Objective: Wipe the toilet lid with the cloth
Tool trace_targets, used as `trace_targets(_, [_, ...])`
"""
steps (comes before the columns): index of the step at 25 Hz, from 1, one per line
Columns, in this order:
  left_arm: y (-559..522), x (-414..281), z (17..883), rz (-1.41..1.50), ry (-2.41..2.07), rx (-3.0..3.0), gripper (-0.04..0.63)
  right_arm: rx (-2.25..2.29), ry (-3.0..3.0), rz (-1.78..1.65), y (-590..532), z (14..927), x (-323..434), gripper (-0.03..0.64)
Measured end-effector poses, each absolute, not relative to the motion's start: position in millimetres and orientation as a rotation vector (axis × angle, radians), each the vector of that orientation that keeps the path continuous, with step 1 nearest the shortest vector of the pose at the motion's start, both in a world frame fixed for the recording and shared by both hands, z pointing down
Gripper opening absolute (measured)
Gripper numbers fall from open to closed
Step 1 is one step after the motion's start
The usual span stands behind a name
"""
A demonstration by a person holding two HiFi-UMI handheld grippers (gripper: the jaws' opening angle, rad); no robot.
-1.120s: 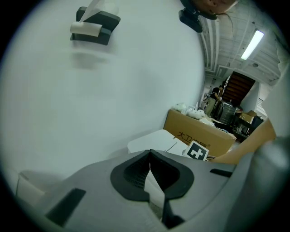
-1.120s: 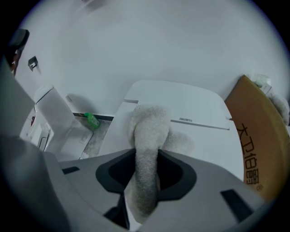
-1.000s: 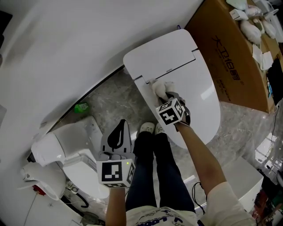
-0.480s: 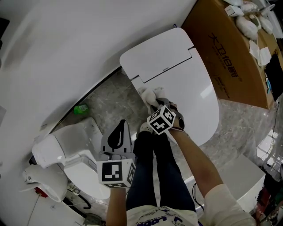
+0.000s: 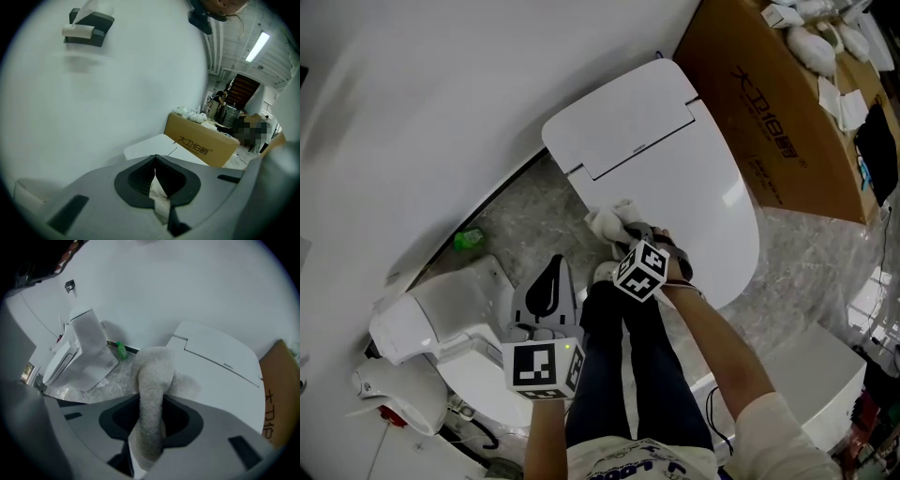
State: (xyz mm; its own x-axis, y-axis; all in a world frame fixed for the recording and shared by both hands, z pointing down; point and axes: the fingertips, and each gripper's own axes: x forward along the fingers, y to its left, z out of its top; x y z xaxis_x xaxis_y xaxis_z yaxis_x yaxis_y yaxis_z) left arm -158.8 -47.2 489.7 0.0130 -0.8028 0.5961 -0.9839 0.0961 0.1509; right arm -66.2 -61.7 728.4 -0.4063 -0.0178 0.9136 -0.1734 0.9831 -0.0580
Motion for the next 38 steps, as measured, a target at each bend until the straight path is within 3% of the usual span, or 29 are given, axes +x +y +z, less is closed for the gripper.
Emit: trace_targets(38, [-79.6,-91.7,510.5,0.512,-1.718,1.833,0.009,0.412,-1.835,0.246,-219.6,738.0,162.6,0.134])
